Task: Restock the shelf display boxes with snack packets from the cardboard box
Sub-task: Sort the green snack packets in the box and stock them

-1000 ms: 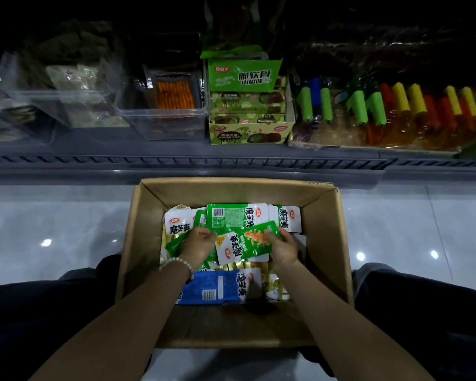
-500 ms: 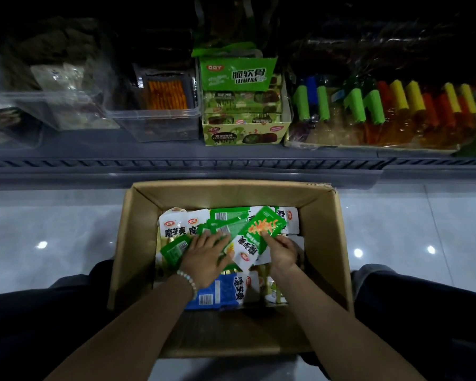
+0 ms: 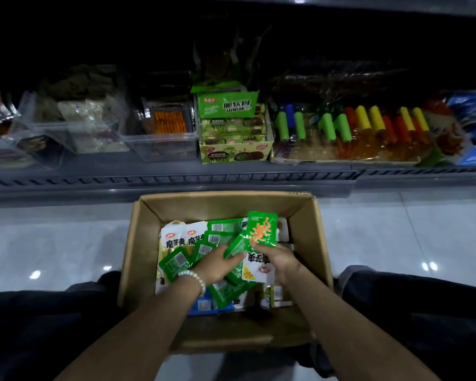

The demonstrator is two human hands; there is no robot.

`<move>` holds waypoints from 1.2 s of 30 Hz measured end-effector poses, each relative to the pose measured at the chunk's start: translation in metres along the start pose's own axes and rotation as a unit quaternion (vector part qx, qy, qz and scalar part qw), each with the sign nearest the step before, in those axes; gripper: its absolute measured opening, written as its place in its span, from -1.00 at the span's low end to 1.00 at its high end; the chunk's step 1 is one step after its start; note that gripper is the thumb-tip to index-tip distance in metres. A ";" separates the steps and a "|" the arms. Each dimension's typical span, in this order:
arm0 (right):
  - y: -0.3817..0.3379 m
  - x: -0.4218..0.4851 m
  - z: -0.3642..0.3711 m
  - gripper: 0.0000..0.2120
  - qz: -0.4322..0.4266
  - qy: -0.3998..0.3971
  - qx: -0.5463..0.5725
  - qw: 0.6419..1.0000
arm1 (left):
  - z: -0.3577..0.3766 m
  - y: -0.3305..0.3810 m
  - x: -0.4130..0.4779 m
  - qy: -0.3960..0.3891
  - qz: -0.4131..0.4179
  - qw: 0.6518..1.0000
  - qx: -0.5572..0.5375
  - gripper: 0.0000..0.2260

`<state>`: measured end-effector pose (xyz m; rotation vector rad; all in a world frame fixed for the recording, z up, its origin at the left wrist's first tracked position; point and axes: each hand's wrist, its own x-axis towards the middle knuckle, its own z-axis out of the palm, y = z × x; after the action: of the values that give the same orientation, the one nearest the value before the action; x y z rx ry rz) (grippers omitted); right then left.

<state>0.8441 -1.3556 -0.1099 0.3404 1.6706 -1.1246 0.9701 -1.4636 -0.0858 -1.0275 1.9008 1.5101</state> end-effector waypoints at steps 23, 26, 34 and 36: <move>-0.192 -0.236 -0.019 -0.90 -0.459 -0.064 -0.056 0.884 | -0.123 0.138 -0.183 0.123 0.197 0.920 -0.316 -0.86; -0.197 -0.242 -0.025 -0.84 -0.461 -0.064 -0.005 0.885 | -0.128 0.135 -0.185 0.118 0.199 0.908 -0.350 -0.83; -0.191 -0.238 -0.012 -0.86 -0.422 -0.058 -0.086 0.901 | -0.114 0.148 -0.191 0.039 0.221 0.912 -0.344 -0.67; -0.184 -0.232 -0.003 -0.89 -0.425 -0.057 -0.053 0.902 | -0.103 0.150 -0.191 0.049 0.241 0.929 -0.277 -0.44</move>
<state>0.8117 -1.3813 0.1836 -0.5849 1.7998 -1.6209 0.9689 -1.5007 0.1755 -0.8982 1.9292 2.4185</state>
